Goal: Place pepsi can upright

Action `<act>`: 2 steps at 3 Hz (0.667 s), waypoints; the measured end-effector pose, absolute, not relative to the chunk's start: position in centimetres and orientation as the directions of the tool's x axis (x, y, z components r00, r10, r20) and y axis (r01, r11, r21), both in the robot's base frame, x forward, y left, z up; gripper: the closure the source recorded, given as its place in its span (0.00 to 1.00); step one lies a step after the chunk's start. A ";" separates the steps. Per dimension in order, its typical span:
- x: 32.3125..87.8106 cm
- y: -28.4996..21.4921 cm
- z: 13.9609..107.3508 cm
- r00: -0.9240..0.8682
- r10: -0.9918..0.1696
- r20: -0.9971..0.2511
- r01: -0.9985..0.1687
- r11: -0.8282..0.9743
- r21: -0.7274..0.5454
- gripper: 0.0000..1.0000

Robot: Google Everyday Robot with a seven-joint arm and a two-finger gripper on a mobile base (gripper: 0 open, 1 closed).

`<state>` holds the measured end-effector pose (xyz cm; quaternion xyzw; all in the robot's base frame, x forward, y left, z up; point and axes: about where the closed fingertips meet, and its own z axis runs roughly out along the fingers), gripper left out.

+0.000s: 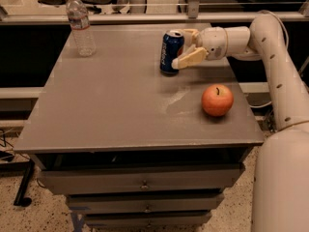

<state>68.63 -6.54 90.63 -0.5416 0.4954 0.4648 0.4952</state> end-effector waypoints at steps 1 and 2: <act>68.5 -6.9 90.5 0.076 -0.087 -0.993 -0.997 -0.016 -0.075 0.00; 68.5 -8.1 90.8 0.083 -0.115 -0.990 -0.997 -0.004 -0.083 0.00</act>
Offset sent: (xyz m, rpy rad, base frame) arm -0.0006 -0.0446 0.0064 -0.0817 -0.0220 -0.0399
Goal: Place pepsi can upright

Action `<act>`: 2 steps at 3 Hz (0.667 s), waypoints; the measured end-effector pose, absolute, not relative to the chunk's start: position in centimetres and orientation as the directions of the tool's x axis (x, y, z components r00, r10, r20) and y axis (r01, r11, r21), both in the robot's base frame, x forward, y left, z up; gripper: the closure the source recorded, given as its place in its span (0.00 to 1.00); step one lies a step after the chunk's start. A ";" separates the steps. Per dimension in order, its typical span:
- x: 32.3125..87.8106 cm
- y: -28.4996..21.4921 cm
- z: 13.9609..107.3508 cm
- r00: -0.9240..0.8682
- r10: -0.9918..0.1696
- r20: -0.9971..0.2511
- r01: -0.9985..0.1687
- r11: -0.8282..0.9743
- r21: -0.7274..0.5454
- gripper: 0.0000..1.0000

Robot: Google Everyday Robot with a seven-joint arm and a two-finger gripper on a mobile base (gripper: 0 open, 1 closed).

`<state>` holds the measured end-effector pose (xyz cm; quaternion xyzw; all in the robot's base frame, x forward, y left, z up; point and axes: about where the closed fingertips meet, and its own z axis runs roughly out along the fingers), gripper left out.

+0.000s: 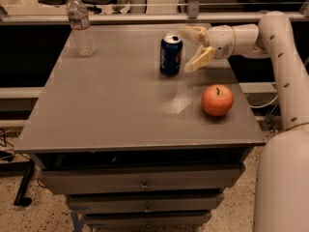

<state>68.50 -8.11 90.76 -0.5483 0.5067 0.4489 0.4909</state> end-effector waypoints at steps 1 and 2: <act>68.7 -11.2 91.8 0.099 -0.166 -0.981 -0.994 0.038 -0.107 0.00; 68.7 -16.2 93.5 0.090 -0.243 -0.966 -0.983 0.136 -0.126 0.00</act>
Offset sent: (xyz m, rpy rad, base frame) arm 0.0044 -0.1797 0.0606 -0.2324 -0.0452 -0.3178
